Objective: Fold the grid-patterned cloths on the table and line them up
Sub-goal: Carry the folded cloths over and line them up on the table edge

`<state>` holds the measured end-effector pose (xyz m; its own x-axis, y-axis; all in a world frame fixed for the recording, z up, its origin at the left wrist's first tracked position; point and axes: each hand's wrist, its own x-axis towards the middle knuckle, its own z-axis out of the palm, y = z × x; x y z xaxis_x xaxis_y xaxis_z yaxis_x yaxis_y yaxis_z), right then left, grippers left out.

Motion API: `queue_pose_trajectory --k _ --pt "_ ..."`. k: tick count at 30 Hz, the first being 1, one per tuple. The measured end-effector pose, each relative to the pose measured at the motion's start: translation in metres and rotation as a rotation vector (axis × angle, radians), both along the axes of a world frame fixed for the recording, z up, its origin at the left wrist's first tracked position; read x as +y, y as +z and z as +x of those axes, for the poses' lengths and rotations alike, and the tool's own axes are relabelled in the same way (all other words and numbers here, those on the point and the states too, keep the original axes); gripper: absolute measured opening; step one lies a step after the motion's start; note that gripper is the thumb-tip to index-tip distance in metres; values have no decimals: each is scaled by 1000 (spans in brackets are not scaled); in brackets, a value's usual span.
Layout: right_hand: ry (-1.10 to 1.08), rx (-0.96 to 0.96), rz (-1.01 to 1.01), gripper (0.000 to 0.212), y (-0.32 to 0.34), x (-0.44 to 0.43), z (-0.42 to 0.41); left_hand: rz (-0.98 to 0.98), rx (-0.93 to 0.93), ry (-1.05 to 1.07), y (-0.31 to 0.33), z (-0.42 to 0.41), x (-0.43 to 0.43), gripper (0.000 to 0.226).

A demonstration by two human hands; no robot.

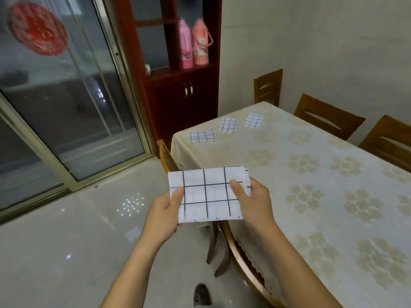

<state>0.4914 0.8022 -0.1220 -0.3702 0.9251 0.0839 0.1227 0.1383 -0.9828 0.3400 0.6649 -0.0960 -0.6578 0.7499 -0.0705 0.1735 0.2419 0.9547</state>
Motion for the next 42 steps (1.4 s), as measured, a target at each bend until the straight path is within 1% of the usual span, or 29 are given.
queue_pose_trajectory --k 3,5,7,10,16,19,21,23,26,29,34,37,42 --pt "46 40 -30 15 -10 27 -79 -52 53 63 0 -73 21 48" --pt "96 57 -69 19 -3 44 -131 -78 106 102 10 -120 36 49" --pt "153 54 -61 22 7 62 -181 -87 129 150 20 -164 51 50" --pt "194 66 -84 21 20 88 -244 -39 80 218 26 -217 71 56" --pt "206 -42 -2 19 4 130 -339 -2 29 253 9 -302 111 51" --pt "164 -86 46 20 -8 149 -389 3 -4 207 1 -358 133 49" --pt "124 -116 100 22 -8 162 -426 2 -25 174 -1 -402 149 43" --pt "85 -124 122 21 -1 173 -464 14 -29 140 -1 -448 167 38" --pt "36 -103 105 13 21 187 -514 41 -52 66 9 -512 192 35" --pt "-41 -94 150 10 34 205 -561 39 -52 -28 15 -568 222 34" --pt "-168 -90 130 13 20 227 -609 27 -47 -125 -1 -628 263 32" --pt "-215 -91 118 12 9 258 -633 10 -28 -195 -9 -659 299 30" --pt "-262 -79 121 10 -3 331 -687 -34 90 -255 -9 -721 383 37"
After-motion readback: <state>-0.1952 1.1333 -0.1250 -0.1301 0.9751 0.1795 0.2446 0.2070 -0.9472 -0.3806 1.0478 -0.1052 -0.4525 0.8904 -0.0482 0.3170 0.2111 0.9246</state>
